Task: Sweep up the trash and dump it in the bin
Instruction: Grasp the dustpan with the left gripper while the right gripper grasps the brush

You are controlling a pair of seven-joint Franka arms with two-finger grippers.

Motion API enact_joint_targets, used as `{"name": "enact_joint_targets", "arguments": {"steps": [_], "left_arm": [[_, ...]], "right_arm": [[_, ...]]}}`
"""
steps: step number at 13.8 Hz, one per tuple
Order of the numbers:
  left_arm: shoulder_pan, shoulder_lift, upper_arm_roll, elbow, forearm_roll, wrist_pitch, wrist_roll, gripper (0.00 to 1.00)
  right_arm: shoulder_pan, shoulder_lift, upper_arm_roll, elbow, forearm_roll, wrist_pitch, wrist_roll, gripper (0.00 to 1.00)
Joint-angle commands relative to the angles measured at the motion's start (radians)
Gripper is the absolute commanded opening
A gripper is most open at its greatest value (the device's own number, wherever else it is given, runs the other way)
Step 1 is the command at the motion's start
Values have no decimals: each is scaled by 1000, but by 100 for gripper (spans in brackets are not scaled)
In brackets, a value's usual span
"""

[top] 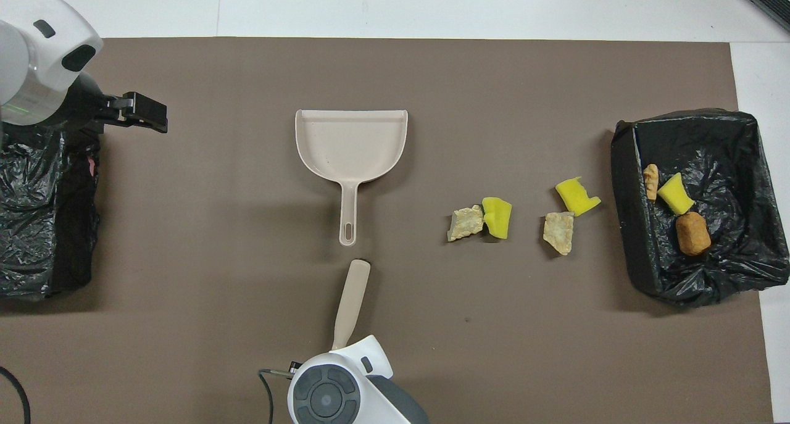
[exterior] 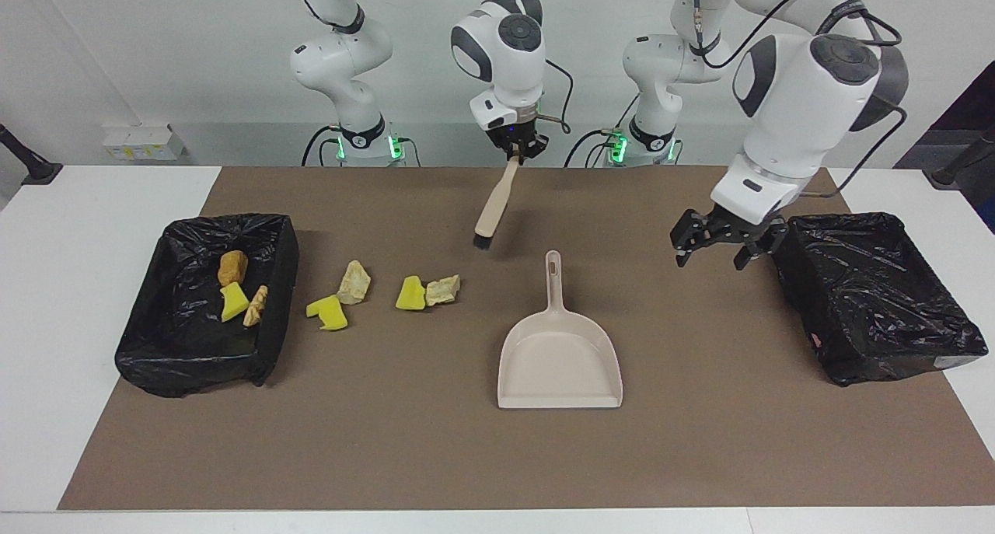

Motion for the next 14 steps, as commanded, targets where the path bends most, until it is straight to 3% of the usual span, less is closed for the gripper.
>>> {"name": "enact_joint_targets", "arguments": {"steps": [1,5,8,13,14], "left_arm": [[-113,54,16,-57,6,96,-108,100],[-211,38,14,-268,6,242,-147,100],[-259,28,14,-356,6,279,-163,100],[-273,43,16,-364,8,293,-163,100],[-271,43,16,-359,9,291,-161,94]], "right_arm": [[-67,-122,9,-160,-92,-5,-43,0],[-268,-89,11,-174,-204,-30,-222,0],[-479,-84,11,-174,-233,-48,-463,0],[-549,-56,11,-161,-330,-28,-589,0],[-573,-44,11,-161,-331,-1,-620,0]]}}
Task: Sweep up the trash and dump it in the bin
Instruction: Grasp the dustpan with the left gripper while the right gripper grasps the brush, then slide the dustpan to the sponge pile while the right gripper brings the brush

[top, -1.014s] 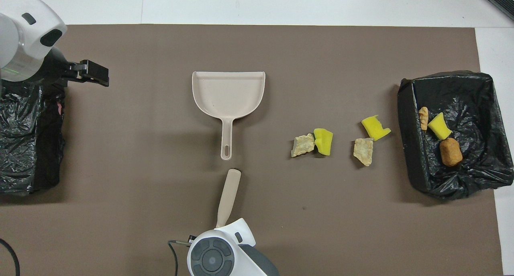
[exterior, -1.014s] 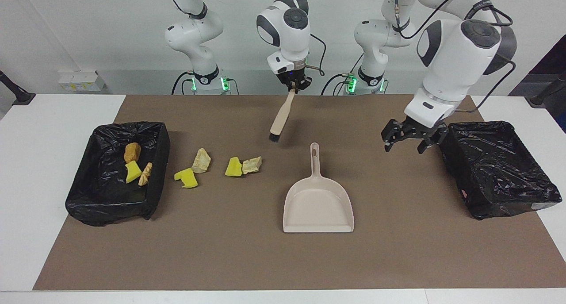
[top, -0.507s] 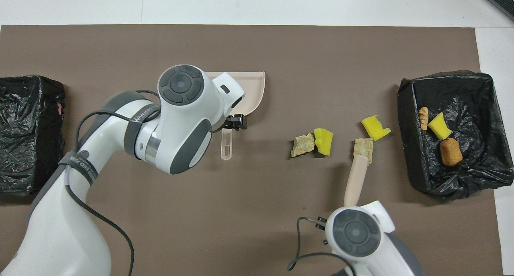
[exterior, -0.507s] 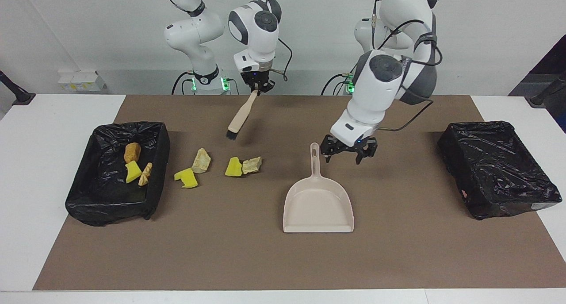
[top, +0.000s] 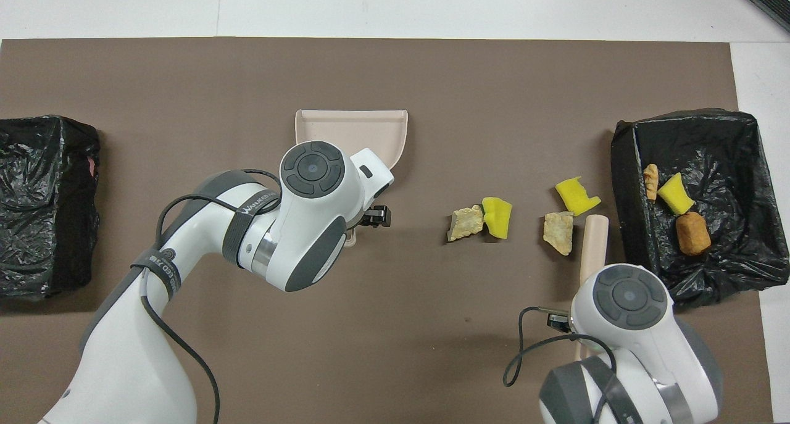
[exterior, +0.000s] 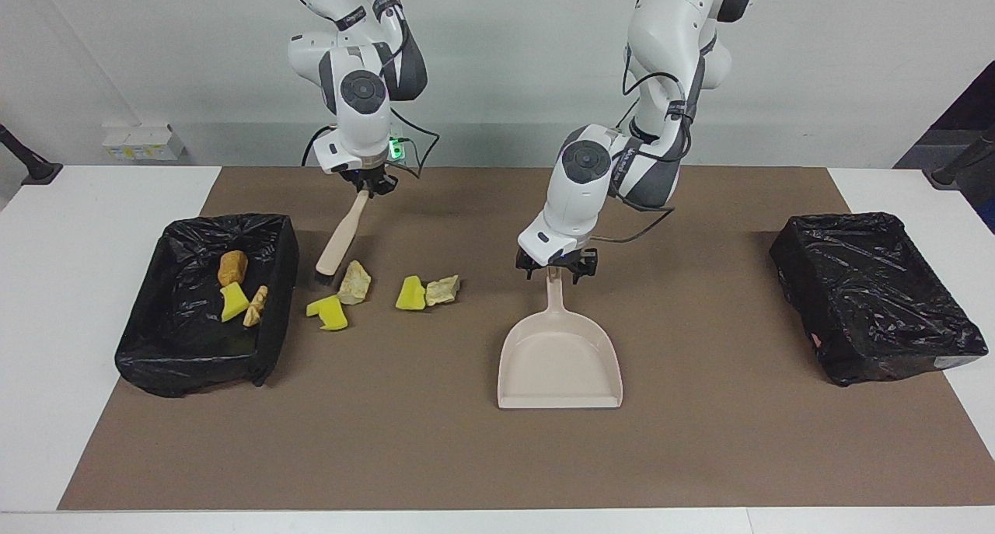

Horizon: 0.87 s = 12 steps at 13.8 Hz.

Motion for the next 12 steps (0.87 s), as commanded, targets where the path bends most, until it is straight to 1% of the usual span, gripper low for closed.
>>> {"name": "enact_joint_targets", "arguments": {"steps": [1,2,4,6,7,9,10,11,12], "left_arm": [[-16,-30,17,-26,6,11,-11,23],[-17,-30,17,-32,6,17,-11,0],[-17,-30,17,-30,12,11,0,0],[-17,-32,17,-29,20,6,11,0],[-11,-44,19,-29,23,-3,44,0],[25,-85,28,-18,21,-93,298,0],[62,-93,28,-6,21,-151,408,0],[76,-111,28,-6,21,-181,464,0],[103,-131,30,-7,27,-186,535,0]], "right_arm": [[-74,29,12,18,-33,49,-99,0],[-82,43,12,30,-47,54,-113,0],[-82,71,13,36,-67,75,-114,0],[-78,74,16,38,-67,85,-117,0],[-78,86,18,51,-67,85,-130,0],[-63,95,21,73,-53,76,-167,0],[-28,98,21,79,-44,79,-170,0],[5,111,21,97,-15,76,-175,0],[14,126,21,123,22,70,-176,0]]}}
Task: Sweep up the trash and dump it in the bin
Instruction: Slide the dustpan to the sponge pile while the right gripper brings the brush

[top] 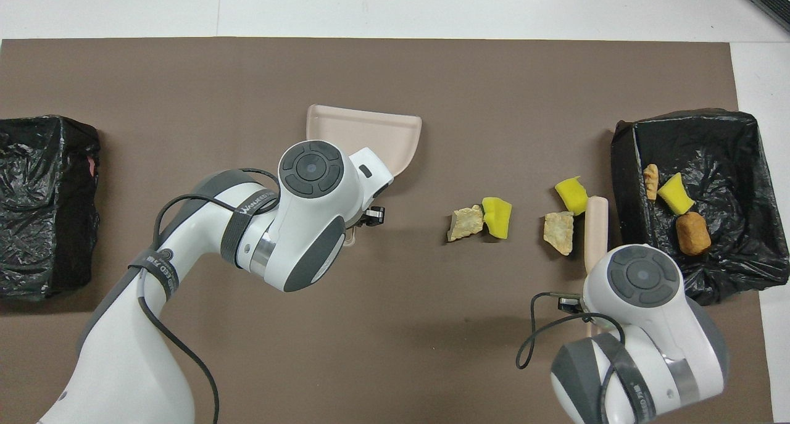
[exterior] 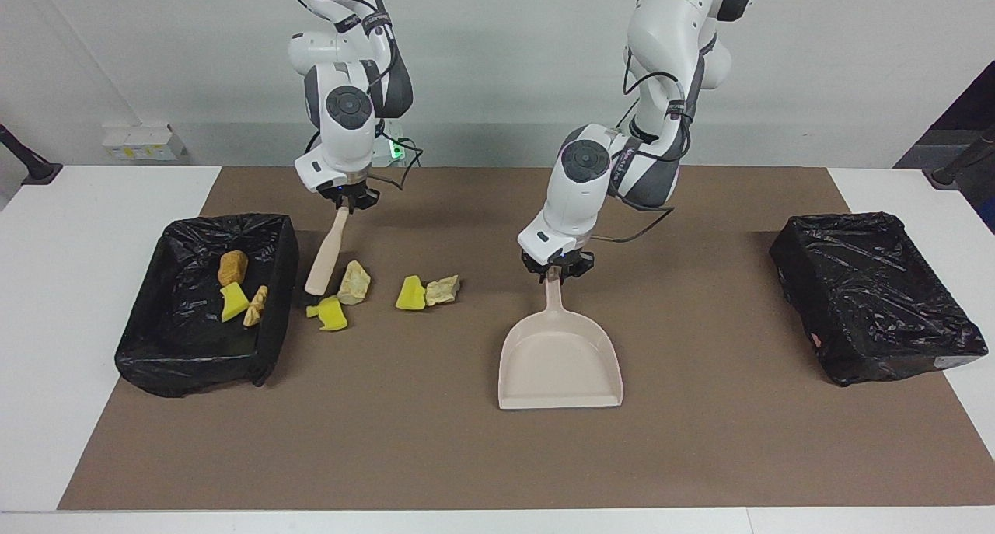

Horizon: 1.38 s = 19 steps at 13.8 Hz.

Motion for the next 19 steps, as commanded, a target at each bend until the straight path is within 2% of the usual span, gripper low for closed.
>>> {"name": "enact_joint_targets", "arguments": {"steps": [1,3,6,9,10,11,13,19], "left_arm": [[69,-80,-2,-14,35,-61,191,0],[121,-138,-2,-25,65,-139,413,0],[230,-178,-2,-51,69,-176,879,0],[273,-187,-1,-77,85,-172,1084,0],[285,-213,-1,-124,102,-163,1136,0],[270,-232,-2,-195,177,-147,1143,0],[239,-313,-2,-379,234,25,1112,0],[201,-351,-5,-439,236,55,1037,0]], "right_arm": [[40,43,6,71,77,-9,-30,0],[90,59,6,99,178,0,-31,0],[132,80,6,135,232,3,-33,0],[205,152,10,203,306,28,-15,0],[216,160,10,204,316,49,-1,0],[221,160,10,204,336,55,2,0],[227,160,32,214,387,60,4,0],[305,197,36,237,479,118,70,0]]}}
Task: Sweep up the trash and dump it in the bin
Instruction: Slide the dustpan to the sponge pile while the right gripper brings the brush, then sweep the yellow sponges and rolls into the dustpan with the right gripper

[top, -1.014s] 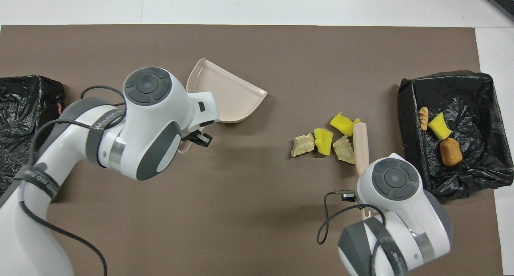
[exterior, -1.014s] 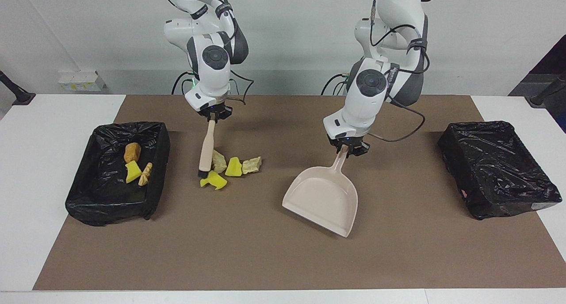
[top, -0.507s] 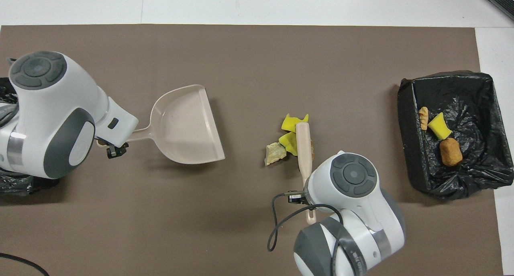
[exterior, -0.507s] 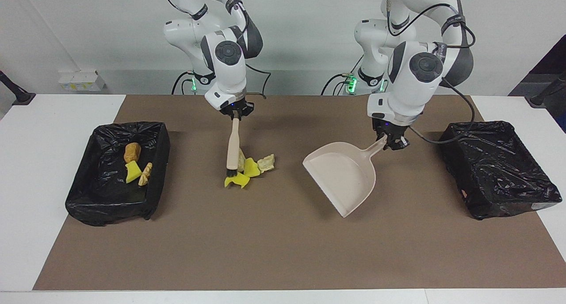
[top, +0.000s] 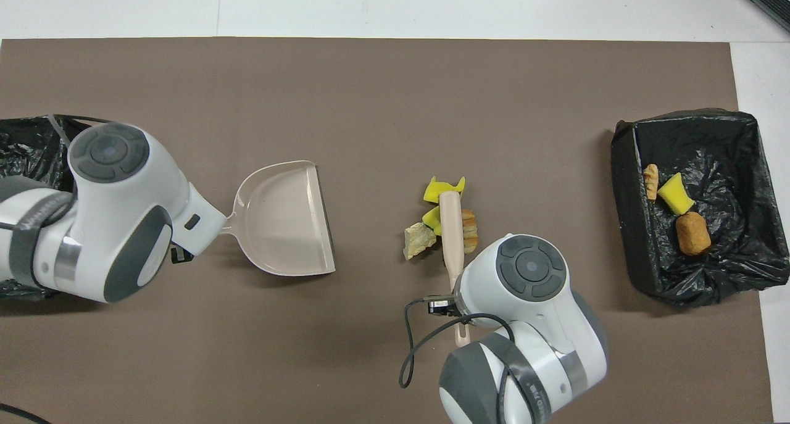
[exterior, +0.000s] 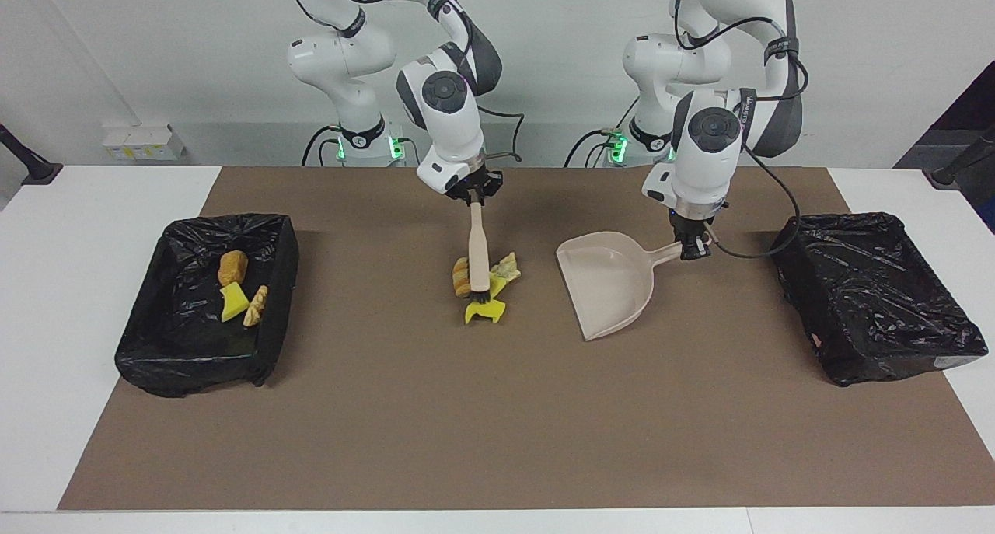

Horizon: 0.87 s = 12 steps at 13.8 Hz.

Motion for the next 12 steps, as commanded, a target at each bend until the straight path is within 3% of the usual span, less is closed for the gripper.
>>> {"name": "enact_joint_targets", "arguments": {"steps": [1,4,8,12], "left_arm": [[-26,-60,7,-76,21,27,-34,0],[-48,-69,4,-118,21,55,-87,0],[-46,-67,4,-121,19,56,-101,0],[-33,-69,6,-142,16,64,-101,0]], "right_arm": [[24,22,7,23,78,27,39,0],[81,42,7,21,143,91,88,0],[208,108,7,48,262,272,146,0],[271,140,8,118,266,291,188,0]]}}
